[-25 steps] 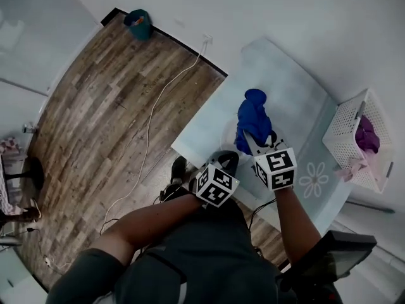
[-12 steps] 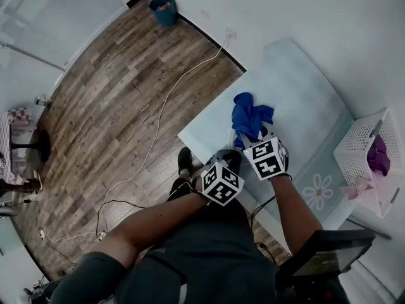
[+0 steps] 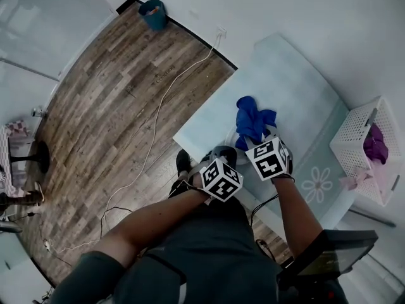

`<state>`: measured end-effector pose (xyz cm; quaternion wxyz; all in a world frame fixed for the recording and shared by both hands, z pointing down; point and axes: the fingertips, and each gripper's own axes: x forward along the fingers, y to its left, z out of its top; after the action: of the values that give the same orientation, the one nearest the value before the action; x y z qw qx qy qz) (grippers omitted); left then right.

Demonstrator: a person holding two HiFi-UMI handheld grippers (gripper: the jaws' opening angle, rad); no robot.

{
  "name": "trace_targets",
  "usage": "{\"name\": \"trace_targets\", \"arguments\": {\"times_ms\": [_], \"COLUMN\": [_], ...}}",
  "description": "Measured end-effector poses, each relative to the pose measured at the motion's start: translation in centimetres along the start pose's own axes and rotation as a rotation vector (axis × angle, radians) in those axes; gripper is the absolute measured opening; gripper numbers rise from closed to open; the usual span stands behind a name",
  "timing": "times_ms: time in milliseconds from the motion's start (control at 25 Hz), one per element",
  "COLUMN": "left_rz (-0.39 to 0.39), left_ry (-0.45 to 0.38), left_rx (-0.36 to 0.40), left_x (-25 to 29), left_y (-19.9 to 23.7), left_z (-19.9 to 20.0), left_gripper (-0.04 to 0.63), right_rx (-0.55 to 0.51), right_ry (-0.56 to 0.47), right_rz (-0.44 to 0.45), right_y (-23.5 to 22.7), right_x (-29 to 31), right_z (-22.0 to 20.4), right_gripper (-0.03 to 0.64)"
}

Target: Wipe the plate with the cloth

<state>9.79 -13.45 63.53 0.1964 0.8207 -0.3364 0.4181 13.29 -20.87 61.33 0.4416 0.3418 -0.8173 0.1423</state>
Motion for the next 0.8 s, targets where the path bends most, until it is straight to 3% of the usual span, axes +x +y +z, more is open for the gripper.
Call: {"name": "trace_targets", "arguments": {"times_ms": [240, 440, 600, 800], "left_rz": [-0.028, -0.048, -0.086, -0.097], "left_ry": [0.011, 0.035, 0.014, -0.003], "left_rx": [-0.005, 0.051, -0.005, -0.026], "left_x": [0.7, 1.0, 0.1, -1.4], "left_y": [0.0, -0.5, -0.5, -0.2], "left_z": [0.3, 0.2, -0.4, -1.0], "left_gripper": [0.008, 0.008, 0.008, 0.008], "right_rx": [-0.038, -0.036, 0.031, 0.101], "right_ry": [0.048, 0.083, -0.018, -0.147], "right_rz": [-0.047, -0.084, -0.110, -0.023], "right_y": [-0.7, -1.7, -2.1, 0.1], "right_x": [-2.1, -3.6, -5.4, -4.7], "right_z": [-2.5, -4.6, -2.9, 1.6], "right_gripper": [0.152, 0.152, 0.152, 0.152]}}
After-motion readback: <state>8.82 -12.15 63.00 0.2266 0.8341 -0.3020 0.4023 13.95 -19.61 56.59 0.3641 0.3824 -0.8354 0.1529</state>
